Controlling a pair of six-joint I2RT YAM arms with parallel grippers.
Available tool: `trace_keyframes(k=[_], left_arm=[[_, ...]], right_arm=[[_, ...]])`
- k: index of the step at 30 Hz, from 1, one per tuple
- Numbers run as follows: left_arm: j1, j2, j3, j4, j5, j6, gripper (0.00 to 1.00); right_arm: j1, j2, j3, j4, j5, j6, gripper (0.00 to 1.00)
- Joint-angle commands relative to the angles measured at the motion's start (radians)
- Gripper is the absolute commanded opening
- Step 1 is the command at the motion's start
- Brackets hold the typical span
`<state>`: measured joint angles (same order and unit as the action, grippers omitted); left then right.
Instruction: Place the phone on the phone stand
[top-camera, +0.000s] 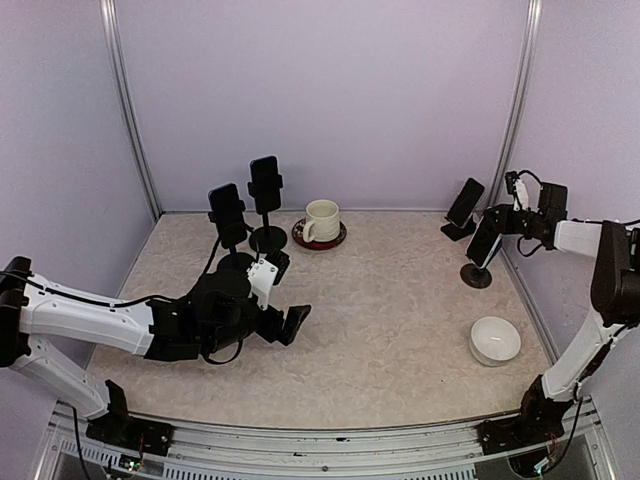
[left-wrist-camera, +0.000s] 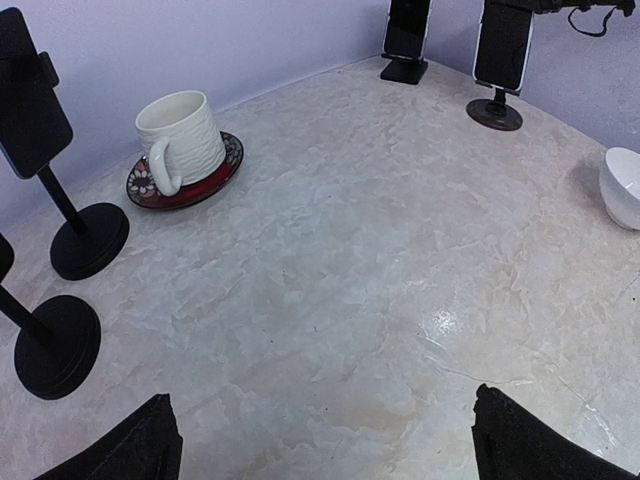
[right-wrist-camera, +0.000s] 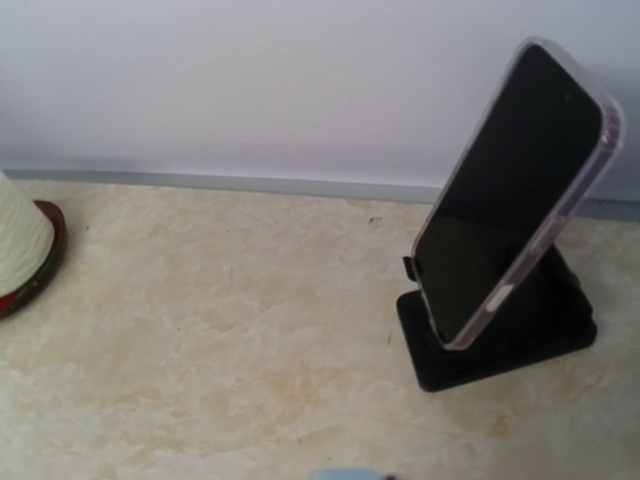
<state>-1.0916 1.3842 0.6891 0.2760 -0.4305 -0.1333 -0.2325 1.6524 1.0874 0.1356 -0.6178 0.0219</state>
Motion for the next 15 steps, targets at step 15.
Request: trace_keyframes(k=[15], left_arm=[[-0.002,0.0,0.027,-0.009,-0.002,0.002,0.99]], right_arm=[[-0.011,-0.03,0.029,0.01,0.075,0.033,0.56]])
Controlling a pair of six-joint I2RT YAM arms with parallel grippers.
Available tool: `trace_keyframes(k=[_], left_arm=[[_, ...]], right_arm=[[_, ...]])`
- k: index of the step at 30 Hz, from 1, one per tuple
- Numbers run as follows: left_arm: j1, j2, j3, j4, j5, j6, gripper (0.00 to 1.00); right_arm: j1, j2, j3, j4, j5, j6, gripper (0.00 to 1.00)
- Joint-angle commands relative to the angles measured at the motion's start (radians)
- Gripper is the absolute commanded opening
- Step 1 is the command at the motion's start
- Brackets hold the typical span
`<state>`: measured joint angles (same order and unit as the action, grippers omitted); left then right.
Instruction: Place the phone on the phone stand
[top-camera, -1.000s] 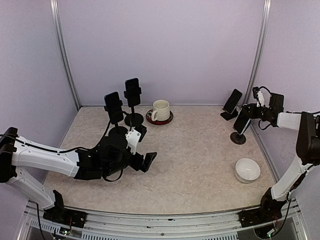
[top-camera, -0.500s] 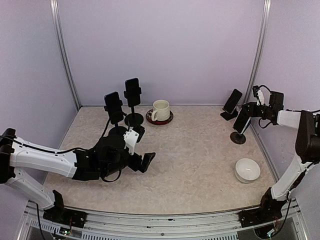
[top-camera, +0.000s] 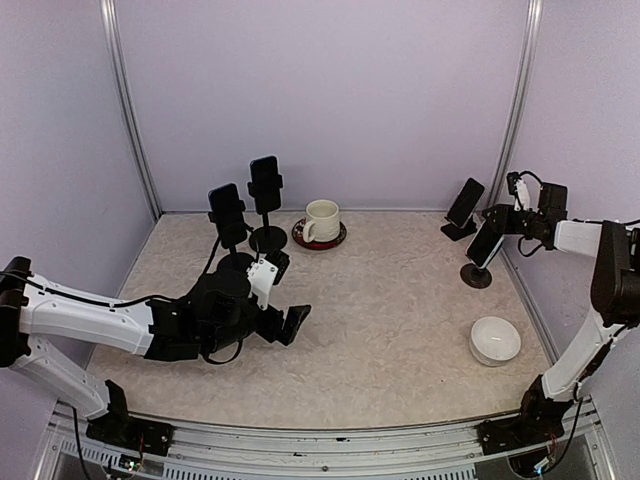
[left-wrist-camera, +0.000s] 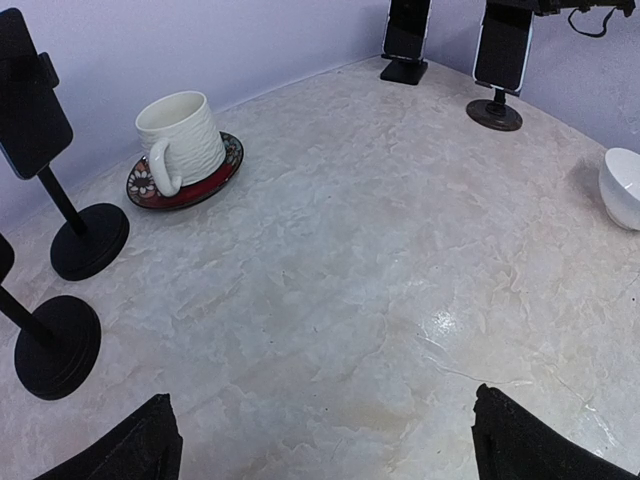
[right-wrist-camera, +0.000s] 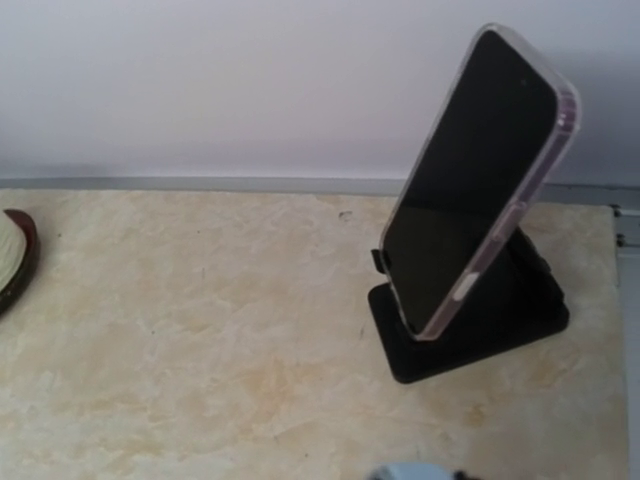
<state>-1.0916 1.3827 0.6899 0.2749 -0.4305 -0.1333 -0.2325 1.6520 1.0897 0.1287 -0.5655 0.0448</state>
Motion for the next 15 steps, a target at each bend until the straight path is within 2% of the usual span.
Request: trace_keyframes(k=[1,3,15], left_arm=[[-0.002,0.002,0.027,-0.009,-0.006,0.004,0.99],[-0.002,0.004,0.029,-0.009,-0.003,0.003,0.99],[0.0,0.016,0.035,-0.004,-0.009,0.018,0.99]], right_arm=[[-0.011,-0.031,0.024,0.018,0.026,0.015,0.57],[-0.011,-0.035,0.022,0.016,0.041,0.015,0.62],[-0.011,-0.07,-0.002,0.026,0.149,0.015,0.67]])
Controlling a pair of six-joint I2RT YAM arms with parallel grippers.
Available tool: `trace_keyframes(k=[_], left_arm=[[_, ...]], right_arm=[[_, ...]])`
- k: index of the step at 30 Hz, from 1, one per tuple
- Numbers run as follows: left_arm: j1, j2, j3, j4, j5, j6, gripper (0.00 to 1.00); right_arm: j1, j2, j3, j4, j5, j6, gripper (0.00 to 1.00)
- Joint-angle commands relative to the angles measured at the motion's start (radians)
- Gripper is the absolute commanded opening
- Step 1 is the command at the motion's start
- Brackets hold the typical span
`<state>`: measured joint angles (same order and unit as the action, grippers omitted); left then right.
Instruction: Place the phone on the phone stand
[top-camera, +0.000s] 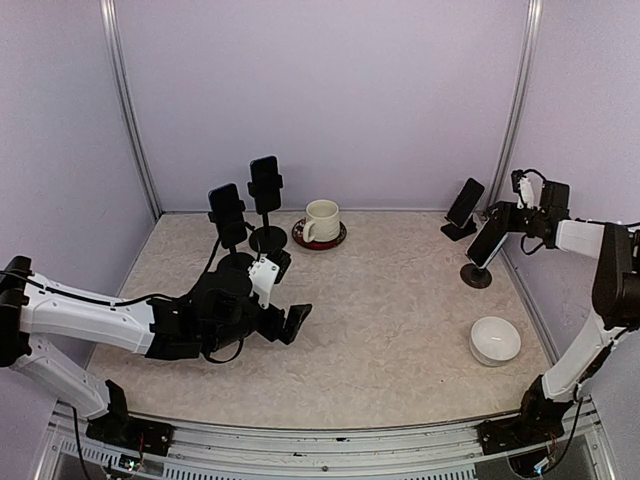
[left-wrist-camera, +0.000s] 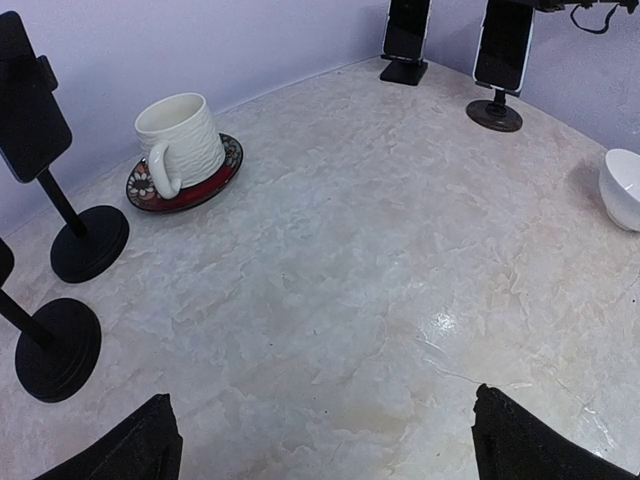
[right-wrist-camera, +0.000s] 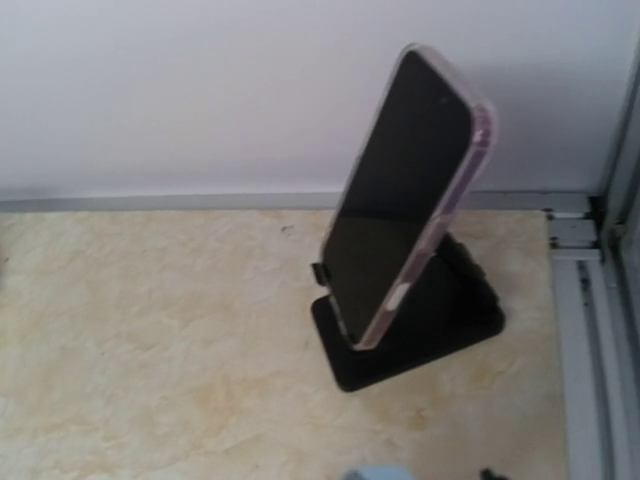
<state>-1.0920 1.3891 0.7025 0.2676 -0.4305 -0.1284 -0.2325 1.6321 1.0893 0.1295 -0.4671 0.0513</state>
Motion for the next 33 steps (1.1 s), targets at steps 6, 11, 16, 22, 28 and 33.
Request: trace_keyframes(k=[6,11,16,22,28,33], left_arm=[[0.001,0.016,0.019,0.01,0.0,0.01,0.99],[0.006,0.017,0.008,0.023,0.004,0.007,0.99],[0.009,0.027,0.005,0.031,0.005,0.007,0.99],[0.01,0.037,0.009,0.041,0.017,0.004,0.99],[0.009,0.044,0.017,0.042,0.029,0.0,0.99],[0.009,0.048,0.025,0.045,0.031,-0.003,0.99]], right_arm=[[-0.011,-0.086,-0.017,0.027,0.091,0.016,0.73],[-0.011,-0.133,-0.037,0.022,0.123,0.037,1.0],[-0.009,-0.194,-0.057,0.01,0.134,0.074,1.0],[-0.001,-0.26,-0.074,-0.049,0.167,0.093,1.0],[0.104,-0.343,-0.027,-0.21,0.305,0.029,1.0],[0.218,-0.407,-0.01,-0.282,0.326,0.002,1.0]])
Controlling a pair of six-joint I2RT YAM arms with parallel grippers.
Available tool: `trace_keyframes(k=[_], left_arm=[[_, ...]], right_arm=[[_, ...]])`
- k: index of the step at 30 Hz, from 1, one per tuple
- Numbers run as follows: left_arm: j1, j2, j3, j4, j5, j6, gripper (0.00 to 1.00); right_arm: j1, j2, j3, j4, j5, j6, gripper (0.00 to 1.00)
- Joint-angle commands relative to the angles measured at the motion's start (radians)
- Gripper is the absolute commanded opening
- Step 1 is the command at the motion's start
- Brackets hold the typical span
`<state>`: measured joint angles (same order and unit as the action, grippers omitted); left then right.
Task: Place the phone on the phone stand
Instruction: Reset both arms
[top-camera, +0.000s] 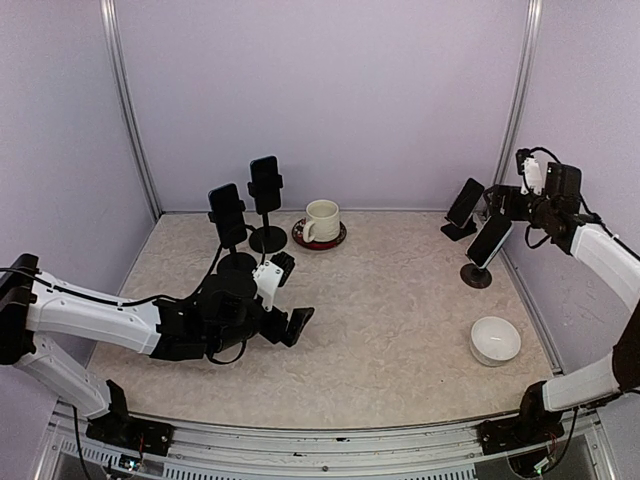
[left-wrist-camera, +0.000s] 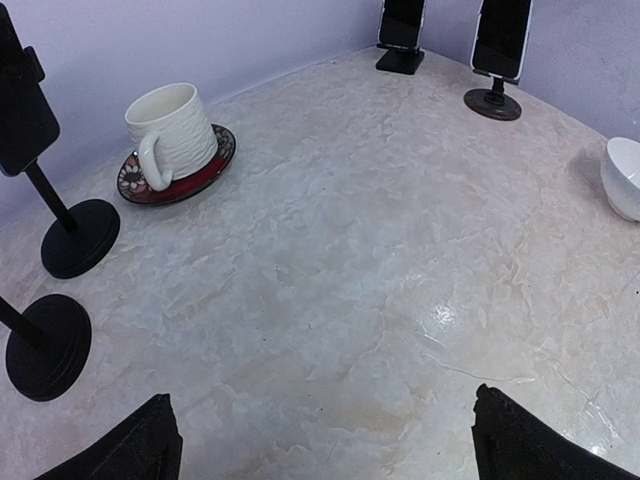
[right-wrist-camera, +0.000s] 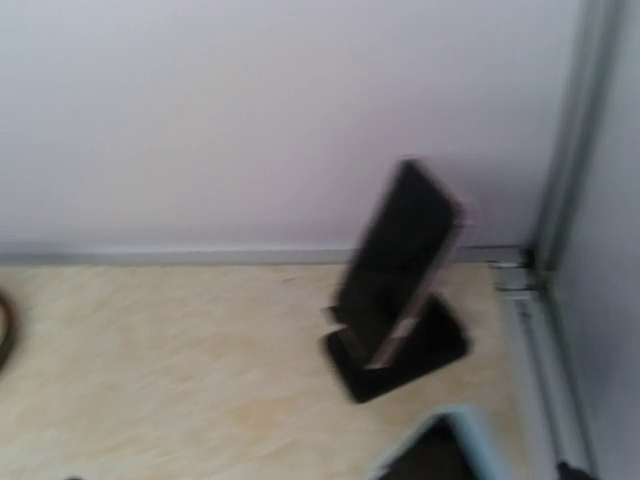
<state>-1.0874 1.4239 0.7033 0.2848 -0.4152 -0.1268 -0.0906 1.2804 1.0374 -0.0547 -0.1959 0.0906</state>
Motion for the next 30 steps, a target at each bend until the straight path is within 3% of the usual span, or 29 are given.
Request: trace_keyframes(k=[1,11,19,30], left_arm=[[0.003,0.014,0.027,0.025,0.018,-0.005,0.99],[0.02,0.013,0.023,0.038,0.019,-0.004,0.99],[0.177,-0.058,0.003,0.046,0.129,-0.07,0.99],[0.3,-0.228,-0.005,-0.052,-0.001,-0.187,0.99]], right_arm=[[0.095,-0.062,0.048,-0.116,0.068,-0.04,1.0],[0.308,-0.121,-0.073,-0.083,0.183,-0.031,1.0],[0.476,-0.109,-0.174,-0.008,0.309,-0.002,1.0],[0.645,-0.132,-0.23,-0.035,0.438,0.072,1.0]])
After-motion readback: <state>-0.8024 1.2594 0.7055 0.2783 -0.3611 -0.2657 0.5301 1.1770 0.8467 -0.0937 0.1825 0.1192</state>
